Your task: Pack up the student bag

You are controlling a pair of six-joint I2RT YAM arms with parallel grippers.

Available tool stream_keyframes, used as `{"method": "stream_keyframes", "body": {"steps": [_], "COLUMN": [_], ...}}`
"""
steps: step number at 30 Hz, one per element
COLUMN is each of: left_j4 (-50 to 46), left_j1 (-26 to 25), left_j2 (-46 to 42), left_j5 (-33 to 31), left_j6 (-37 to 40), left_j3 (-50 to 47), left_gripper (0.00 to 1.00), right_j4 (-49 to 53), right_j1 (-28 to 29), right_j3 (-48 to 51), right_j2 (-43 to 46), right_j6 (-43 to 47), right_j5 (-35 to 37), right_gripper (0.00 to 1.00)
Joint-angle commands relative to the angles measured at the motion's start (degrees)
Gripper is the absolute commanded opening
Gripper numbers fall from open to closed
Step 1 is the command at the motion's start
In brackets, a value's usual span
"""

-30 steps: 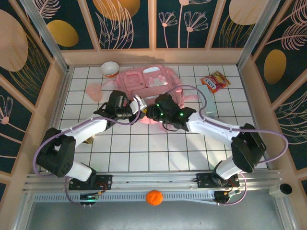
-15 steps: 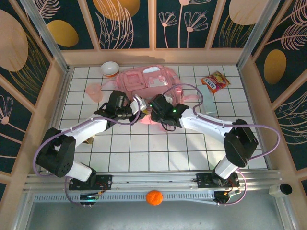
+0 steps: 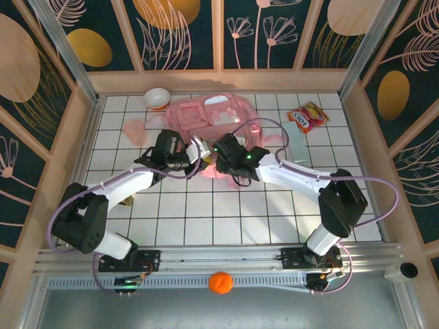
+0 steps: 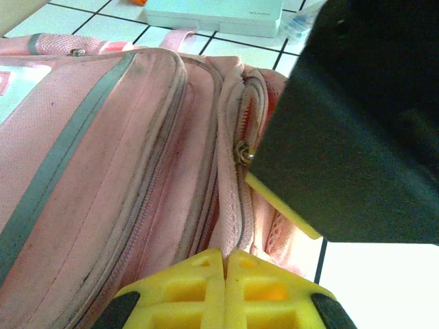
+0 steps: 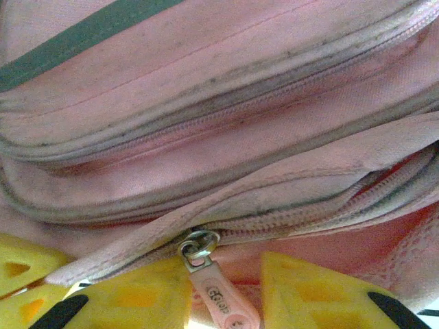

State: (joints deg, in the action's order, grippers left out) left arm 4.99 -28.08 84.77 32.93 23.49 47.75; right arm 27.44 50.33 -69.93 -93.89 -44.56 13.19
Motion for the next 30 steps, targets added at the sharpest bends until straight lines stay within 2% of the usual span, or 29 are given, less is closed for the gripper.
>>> {"method": "stream_keyframes", "body": {"steps": [1, 10, 15, 21, 25, 30], "left_j4": [4.66, 4.11, 4.06, 3.12, 1.97, 0.52], "left_j1": [0.13, 0.13, 0.15, 0.15, 0.13, 0.19], "left_j2": [-2.85, -3.2, -3.5, -3.74, -3.82, -4.5], "left_j5": [3.46, 3.1, 2.75, 1.6, -0.12, -3.09], "left_j6": [-0.83, -0.28, -0.28, 0.63, 2.08, 4.38], "left_j3": [1.21, 1.29, 1.34, 1.13, 0.56, -0.92], "left_gripper": [0.0, 0.0, 0.0, 0.0, 0.0, 0.0], "right_j4": [4.24, 11.98, 14.36, 15.11, 11.44, 4.29], "right_j1": [-1.32, -1.28, -1.28, -1.75, -4.48, -9.83], "right_j3": [-2.72, -7.66, -9.93, -10.72, -6.31, 2.49], "right_j2": [-2.5, -7.64, -9.26, -7.11, -2.41, 6.06], "right_j6": [3.9, 17.02, 20.16, 20.84, 20.65, 22.4], "right_j5": [2.33, 0.04, 0.42, 0.28, -5.39, -15.72], "right_gripper": [0.33, 0.29, 0.2, 0.11, 0.0, 0.0]}}
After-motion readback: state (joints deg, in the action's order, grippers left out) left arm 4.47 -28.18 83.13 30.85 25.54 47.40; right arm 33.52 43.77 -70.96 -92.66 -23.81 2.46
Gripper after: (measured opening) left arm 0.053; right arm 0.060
